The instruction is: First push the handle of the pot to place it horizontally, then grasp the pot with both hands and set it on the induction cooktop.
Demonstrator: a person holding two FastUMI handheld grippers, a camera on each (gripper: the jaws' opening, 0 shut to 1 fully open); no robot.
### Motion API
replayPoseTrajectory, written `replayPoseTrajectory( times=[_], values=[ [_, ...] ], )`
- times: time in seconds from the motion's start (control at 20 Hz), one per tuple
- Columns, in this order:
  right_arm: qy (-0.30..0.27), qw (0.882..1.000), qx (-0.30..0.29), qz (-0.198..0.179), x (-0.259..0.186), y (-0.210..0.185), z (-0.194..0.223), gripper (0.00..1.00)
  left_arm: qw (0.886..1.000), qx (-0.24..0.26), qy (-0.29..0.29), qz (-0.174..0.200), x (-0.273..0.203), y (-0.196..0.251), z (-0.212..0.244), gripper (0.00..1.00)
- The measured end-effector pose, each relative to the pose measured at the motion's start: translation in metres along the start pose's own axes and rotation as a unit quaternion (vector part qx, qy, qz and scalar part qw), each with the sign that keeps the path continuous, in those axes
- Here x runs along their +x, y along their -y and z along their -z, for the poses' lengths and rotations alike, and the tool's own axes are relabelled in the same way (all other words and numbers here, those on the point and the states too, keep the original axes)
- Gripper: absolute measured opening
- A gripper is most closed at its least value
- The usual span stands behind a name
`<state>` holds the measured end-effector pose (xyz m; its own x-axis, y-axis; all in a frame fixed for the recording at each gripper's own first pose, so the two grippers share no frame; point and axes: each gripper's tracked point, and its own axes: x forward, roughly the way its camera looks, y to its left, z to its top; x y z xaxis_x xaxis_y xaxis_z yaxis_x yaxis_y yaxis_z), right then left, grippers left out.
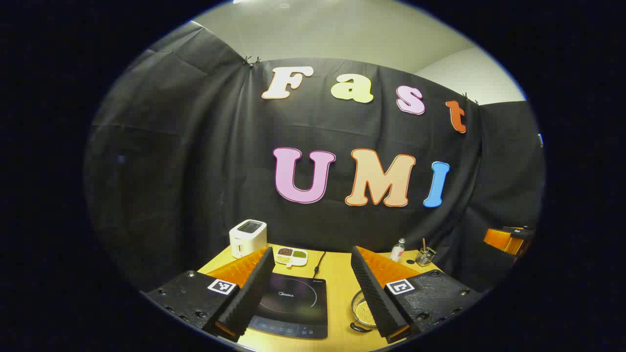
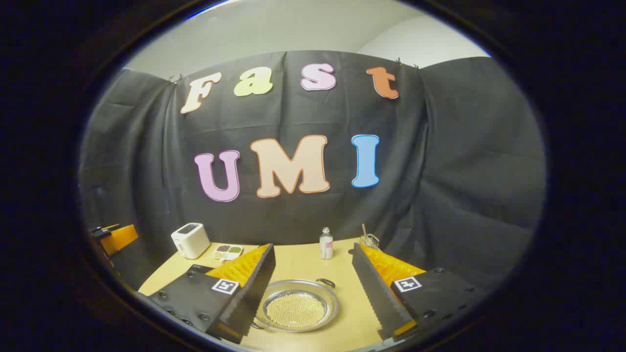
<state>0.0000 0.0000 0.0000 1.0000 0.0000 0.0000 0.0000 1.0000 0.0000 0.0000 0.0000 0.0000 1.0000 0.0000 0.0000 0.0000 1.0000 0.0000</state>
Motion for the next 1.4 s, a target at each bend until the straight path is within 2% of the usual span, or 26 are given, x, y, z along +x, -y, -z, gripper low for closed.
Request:
replayPoseTrajectory(
  times=[0.15,0.2,0.3,0.5,0.95,1.0,1.15,1.2,1.25,1.35,1.4],
  values=[
    [-0.008,1.000,0.001,-0.002,0.002,0.014,-0.001,0.94,1.000,0.006,-0.005,-0.008,-0.002,0.001,0.003,0.92],
    [-0.009,1.000,0.006,-0.003,0.002,0.017,-0.004,0.94,1.000,0.008,-0.002,-0.011,-0.004,0.002,0.001,0.96],
    [-0.009,1.000,0.015,-0.004,0.001,0.026,-0.008,0.94,1.000,0.010,0.002,-0.015,-0.007,0.007,-0.001,0.92],
    [-0.012,1.000,0.007,0.004,-0.005,0.043,-0.008,0.93,0.999,0.016,-0.002,-0.028,-0.016,0.008,0.001,0.92],
    [-0.017,1.000,0.018,-0.009,-0.010,0.044,-0.001,0.94,0.999,0.026,-0.011,-0.033,-0.026,0.013,0.008,0.92],
    [-0.021,0.999,0.020,-0.014,-0.011,0.042,0.000,0.94,0.999,0.028,-0.012,-0.033,-0.026,0.012,0.009,0.96],
    [-0.032,0.999,0.029,-0.018,-0.010,0.040,0.011,0.93,0.998,0.030,-0.021,-0.041,-0.028,0.005,0.018,0.92],
    [-0.036,0.999,0.031,-0.021,-0.010,0.039,0.013,0.92,0.998,0.028,-0.024,-0.043,-0.029,0.003,0.020,0.96],
    [-0.039,0.998,0.034,-0.023,-0.011,0.037,0.016,0.90,0.998,0.025,-0.026,-0.044,-0.030,0.001,0.022,0.96],
    [-0.046,0.998,0.033,-0.026,-0.011,0.037,0.024,0.68,0.998,0.024,-0.031,-0.050,-0.031,-0.005,0.026,0.95],
    [-0.052,0.998,0.032,-0.027,-0.011,0.035,0.027,0.57,0.998,0.025,-0.033,-0.055,-0.032,-0.009,0.027,0.92]
  ],
)
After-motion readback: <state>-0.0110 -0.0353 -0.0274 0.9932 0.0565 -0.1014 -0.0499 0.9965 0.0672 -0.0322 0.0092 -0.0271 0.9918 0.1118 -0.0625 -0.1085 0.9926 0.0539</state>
